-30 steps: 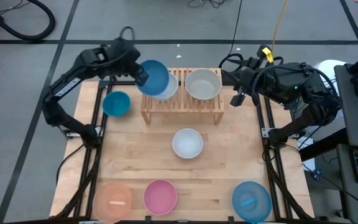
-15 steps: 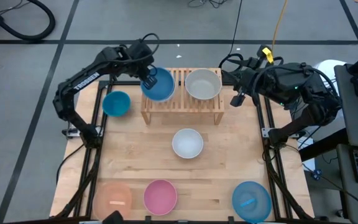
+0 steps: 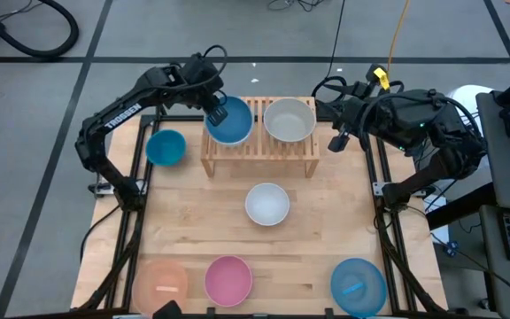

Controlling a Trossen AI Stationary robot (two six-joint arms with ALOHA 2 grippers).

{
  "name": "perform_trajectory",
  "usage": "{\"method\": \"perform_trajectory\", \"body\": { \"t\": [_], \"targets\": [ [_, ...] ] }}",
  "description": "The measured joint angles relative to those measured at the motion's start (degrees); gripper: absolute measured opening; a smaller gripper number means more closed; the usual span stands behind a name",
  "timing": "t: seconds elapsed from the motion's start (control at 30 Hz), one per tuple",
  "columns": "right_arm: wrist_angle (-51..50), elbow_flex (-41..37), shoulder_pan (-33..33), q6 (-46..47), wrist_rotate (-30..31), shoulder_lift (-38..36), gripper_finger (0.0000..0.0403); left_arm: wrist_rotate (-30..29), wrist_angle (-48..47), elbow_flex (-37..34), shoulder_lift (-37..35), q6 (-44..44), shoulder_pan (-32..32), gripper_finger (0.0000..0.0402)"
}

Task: Place and stack bowls onto a shelf
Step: Stack the bottom small blue bowl on top of the small white bowl on the shelf

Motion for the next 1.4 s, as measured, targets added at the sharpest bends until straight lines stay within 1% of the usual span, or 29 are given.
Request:
{"method": "perform_trajectory", "body": {
  "t": [0.23, 0.4, 0.5, 0.6, 0.67, 0.8, 0.83, 0.9, 1.07, 1.2, 1.4],
  "targets": [
    [-0.9, 0.0, 0.0, -0.3, 0.0, 0.0, 0.0148, -0.4, 0.3, 0.0, -3.6, -0.1, -0.5, 0.0092],
    [-1.3, 0.0, 0.0, -0.4, 0.0, 0.0, 0.0148, -0.2, 3.2, 0.0, -6.6, -0.3, -0.6, 0.0093],
    [-1.3, 0.0, 0.0, -0.4, 0.0, 0.0, 0.0148, -0.2, 4.6, 0.0, -7.0, 0.5, -0.5, 0.0093],
    [-1.3, 0.0, 0.0, -0.4, 0.0, 0.0, 0.0148, -0.4, 6.5, 0.0, -6.6, 0.6, -0.2, 0.0091],
    [-1.4, 0.0, 0.0, -0.4, 0.0, 0.0, 0.0148, -1.3, 8.8, 0.0, -6.3, 0.5, 0.0, 0.0079],
    [-1.4, 0.0, 0.0, -0.4, 0.0, 0.0, 0.0148, -1.7, 11.5, 0.0, -5.8, -0.3, 0.5, 0.0017],
    [-1.4, 0.0, 0.0, -0.4, 0.0, 0.0, 0.0148, -1.6, 12.2, 0.0, -5.8, -0.9, 0.6, 0.0009],
    [-1.4, 0.0, 0.0, -0.4, 0.0, 0.0, 0.0148, -1.5, 13.7, -0.1, -5.9, -2.0, 0.7, 0.0006],
    [-1.4, 0.0, 0.0, -0.4, 0.0, 0.0, 0.0148, -1.9, 14.3, -0.1, -4.6, -2.0, 0.6, 0.0003],
    [-1.7, 0.0, 0.0, -0.4, 0.0, 0.0, 0.0148, -1.9, 15.4, -0.2, -1.9, -2.3, 0.0, 0.0003],
    [-1.7, 0.0, 0.0, -0.4, 0.0, 0.0, 0.0148, -1.9, 16.4, -0.2, 2.1, -0.3, -0.1, 0.0002]
  ]
}}
